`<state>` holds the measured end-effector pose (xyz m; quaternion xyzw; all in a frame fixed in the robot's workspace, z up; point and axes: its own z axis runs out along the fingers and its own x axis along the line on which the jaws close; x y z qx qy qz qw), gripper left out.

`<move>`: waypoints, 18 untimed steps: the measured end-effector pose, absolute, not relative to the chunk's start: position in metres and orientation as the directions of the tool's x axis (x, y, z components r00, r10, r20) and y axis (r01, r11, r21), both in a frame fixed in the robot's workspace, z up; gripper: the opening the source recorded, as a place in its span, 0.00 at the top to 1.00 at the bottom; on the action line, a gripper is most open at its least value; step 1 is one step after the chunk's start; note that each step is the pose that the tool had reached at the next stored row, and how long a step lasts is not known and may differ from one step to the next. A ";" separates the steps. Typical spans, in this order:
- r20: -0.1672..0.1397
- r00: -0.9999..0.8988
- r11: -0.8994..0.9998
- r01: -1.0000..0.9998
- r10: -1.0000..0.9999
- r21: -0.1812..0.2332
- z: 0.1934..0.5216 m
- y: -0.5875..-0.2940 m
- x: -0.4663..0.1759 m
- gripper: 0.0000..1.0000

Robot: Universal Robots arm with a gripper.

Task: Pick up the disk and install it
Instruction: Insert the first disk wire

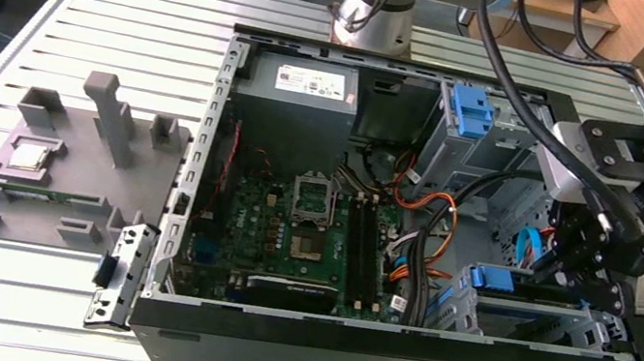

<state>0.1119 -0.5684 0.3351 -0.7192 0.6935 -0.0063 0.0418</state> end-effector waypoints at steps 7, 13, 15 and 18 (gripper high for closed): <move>-0.049 0.033 -0.030 -0.997 -0.998 -0.069 0.335 -0.568 0.112 0.84; -0.050 0.028 -0.025 -0.997 -0.998 -0.069 0.335 -0.568 0.112 0.84; -0.051 0.026 -0.022 -0.997 -0.998 -0.069 0.336 -0.568 0.112 0.84; -0.052 0.024 -0.020 -0.997 -0.998 -0.069 0.337 -0.568 0.112 0.84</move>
